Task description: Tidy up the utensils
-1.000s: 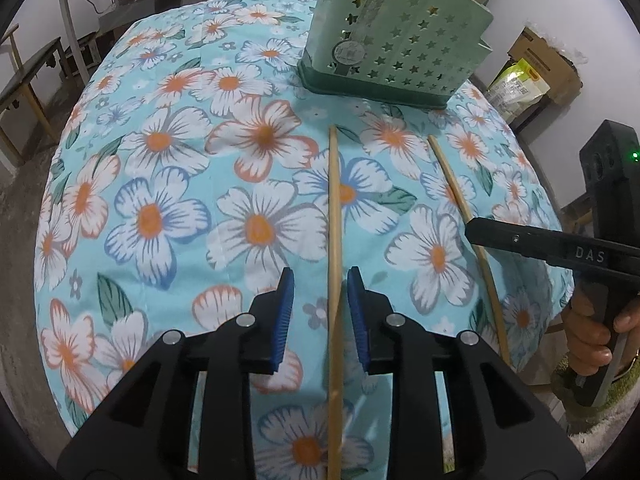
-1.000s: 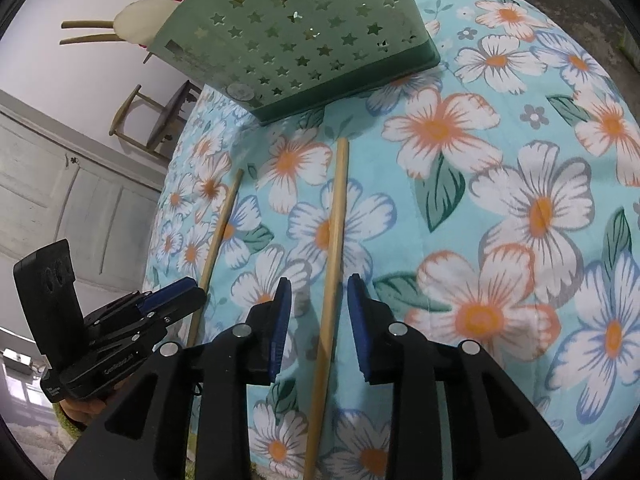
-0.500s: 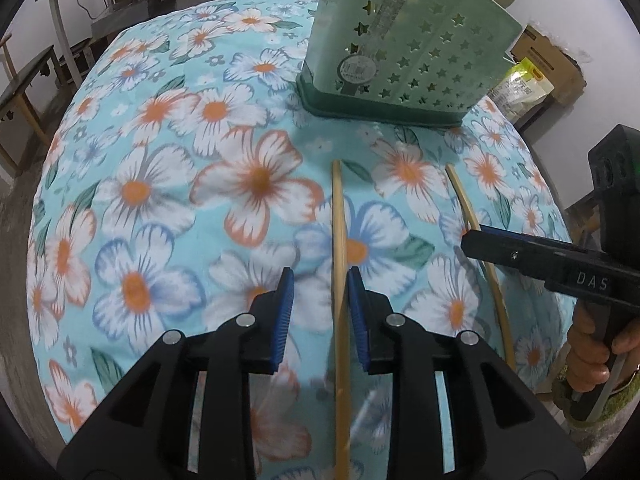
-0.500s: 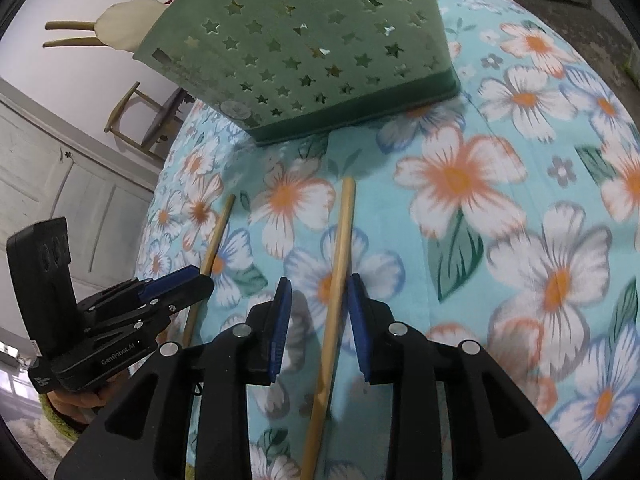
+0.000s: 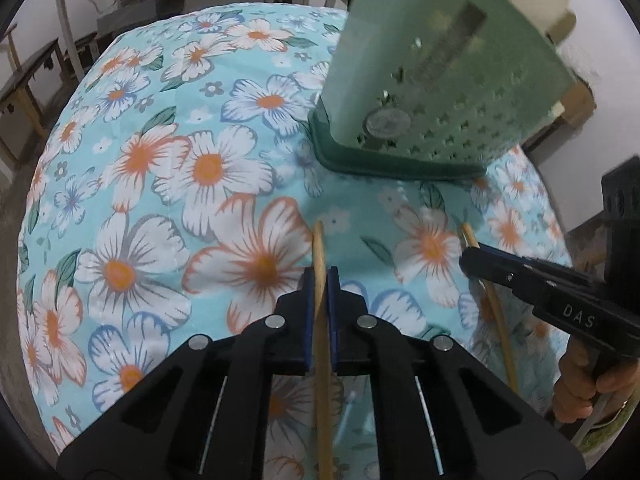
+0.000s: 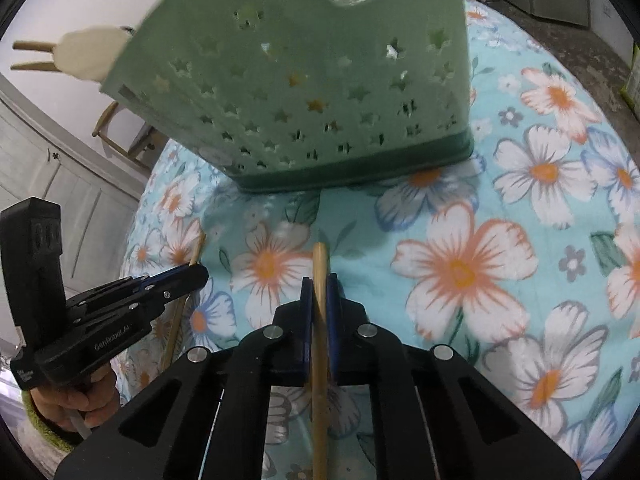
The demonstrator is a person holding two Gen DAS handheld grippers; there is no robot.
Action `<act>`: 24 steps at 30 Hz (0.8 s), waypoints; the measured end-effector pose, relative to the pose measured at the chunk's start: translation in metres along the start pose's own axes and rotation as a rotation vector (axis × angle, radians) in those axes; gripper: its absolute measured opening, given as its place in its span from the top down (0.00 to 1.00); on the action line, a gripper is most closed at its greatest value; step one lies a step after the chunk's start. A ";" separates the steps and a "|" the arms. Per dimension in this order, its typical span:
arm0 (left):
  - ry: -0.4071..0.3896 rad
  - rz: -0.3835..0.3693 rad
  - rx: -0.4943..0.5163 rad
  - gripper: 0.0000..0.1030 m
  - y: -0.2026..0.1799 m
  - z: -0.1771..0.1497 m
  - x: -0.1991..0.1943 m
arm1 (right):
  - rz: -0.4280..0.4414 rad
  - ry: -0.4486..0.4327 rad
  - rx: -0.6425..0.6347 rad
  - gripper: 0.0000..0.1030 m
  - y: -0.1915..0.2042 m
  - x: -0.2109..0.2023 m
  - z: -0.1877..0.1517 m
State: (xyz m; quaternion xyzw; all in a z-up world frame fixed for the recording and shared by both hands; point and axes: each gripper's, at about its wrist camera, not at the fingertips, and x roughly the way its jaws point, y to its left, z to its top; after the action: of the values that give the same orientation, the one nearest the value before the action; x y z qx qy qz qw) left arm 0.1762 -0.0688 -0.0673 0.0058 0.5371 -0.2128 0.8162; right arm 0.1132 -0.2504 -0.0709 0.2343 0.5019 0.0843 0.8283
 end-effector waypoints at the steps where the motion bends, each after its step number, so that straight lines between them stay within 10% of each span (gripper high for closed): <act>1: -0.013 -0.007 -0.013 0.95 0.002 0.001 -0.004 | 0.003 -0.011 0.000 0.93 -0.001 -0.007 0.001; 24: -0.252 -0.147 -0.017 0.95 0.014 -0.008 -0.121 | 0.088 -0.504 -0.216 0.93 0.058 -0.196 0.051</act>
State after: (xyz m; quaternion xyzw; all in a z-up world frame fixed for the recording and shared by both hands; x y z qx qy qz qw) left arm 0.1341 -0.0132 0.0331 -0.0672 0.4311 -0.2666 0.8594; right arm 0.0684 -0.2886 0.1310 0.1797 0.2575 0.1124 0.9427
